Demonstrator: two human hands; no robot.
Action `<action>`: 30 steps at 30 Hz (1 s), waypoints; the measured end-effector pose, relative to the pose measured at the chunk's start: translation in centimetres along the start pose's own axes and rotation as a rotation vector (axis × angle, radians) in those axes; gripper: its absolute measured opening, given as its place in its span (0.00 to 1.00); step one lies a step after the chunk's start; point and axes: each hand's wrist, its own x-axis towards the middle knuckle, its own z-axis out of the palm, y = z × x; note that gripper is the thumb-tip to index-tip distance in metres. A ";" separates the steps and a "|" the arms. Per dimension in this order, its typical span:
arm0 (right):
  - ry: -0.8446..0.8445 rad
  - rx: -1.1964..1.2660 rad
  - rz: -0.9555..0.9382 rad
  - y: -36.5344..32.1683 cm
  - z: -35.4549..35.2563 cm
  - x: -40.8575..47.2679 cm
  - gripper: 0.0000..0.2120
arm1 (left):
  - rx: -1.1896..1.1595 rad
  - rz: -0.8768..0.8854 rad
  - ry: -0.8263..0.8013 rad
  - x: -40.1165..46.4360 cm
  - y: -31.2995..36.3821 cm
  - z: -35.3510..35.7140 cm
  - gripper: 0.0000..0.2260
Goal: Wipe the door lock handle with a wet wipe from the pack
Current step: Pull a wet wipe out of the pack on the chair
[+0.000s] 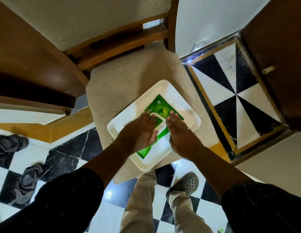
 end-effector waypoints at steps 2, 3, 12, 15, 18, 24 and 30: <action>0.008 0.005 -0.006 0.0 0.0 -0.1 0.31 | -0.155 0.008 0.105 0.1 -0.2 -0.7 0.19; 0.012 0.022 -0.001 -0.2 -0.1 0.1 0.30 | -0.261 -0.036 0.159 0.2 -0.5 -1.2 0.17; 0.243 0.347 0.119 -3.6 -2.0 2.1 0.11 | -0.462 -0.417 0.386 1.1 -2.1 -2.1 0.12; 0.130 0.299 0.137 -3.7 -2.1 2.5 0.10 | -0.444 -0.410 0.383 1.1 -2.1 -1.9 0.13; 0.081 0.246 0.127 -3.5 -2.2 2.6 0.09 | -0.437 -0.419 0.383 1.0 -2.1 -1.9 0.14; 0.302 0.349 0.225 -4.1 -2.9 3.6 0.06 | -0.422 -0.407 0.369 0.9 -1.8 -1.7 0.14; 0.508 0.953 0.694 -3.5 -4.2 5.0 0.04 | -0.423 -0.393 0.393 0.7 -1.4 -1.8 0.13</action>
